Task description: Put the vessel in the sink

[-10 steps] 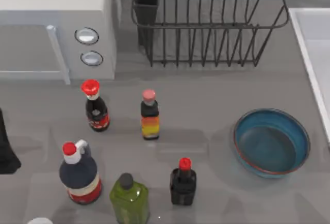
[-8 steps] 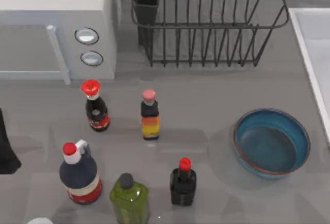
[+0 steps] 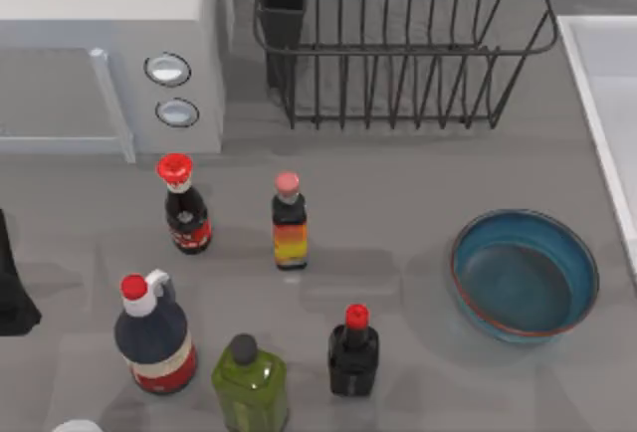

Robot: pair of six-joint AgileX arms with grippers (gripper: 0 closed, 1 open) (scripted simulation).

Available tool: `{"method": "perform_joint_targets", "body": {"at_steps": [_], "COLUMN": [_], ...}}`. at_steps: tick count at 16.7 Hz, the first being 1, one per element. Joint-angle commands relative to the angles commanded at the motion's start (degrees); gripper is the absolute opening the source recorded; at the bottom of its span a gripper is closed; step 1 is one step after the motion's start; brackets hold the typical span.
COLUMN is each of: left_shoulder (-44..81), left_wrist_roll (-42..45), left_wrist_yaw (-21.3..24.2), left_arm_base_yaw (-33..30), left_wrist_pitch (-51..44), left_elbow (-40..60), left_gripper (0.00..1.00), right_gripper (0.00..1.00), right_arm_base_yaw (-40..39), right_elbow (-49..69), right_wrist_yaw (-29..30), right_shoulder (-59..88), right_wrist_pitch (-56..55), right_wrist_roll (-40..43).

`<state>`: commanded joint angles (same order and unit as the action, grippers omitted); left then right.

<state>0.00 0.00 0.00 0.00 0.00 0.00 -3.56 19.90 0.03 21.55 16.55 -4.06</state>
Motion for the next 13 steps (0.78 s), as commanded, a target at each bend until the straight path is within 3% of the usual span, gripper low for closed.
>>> {"method": "perform_joint_targets", "body": {"at_steps": [9, 13], "left_shoulder": [0.0, 0.0], "left_wrist_roll": [0.0, 0.0], "left_wrist_yaw": [0.0, 0.0], "left_arm_base_yaw": [0.0, 0.0], "left_wrist_pitch": [0.0, 0.0], "left_elbow": [0.0, 0.0], "left_gripper": [1.0, 1.0], "right_gripper": [1.0, 1.0], "right_arm_base_yaw": [-6.6, -9.2], "right_elbow": [36.2, 48.9], "right_wrist_yaw": [0.3, 0.1], "right_shoulder": [51.6, 67.8], "right_wrist_pitch": [34.1, 45.6], "right_wrist_roll": [-7.4, -9.8]}}
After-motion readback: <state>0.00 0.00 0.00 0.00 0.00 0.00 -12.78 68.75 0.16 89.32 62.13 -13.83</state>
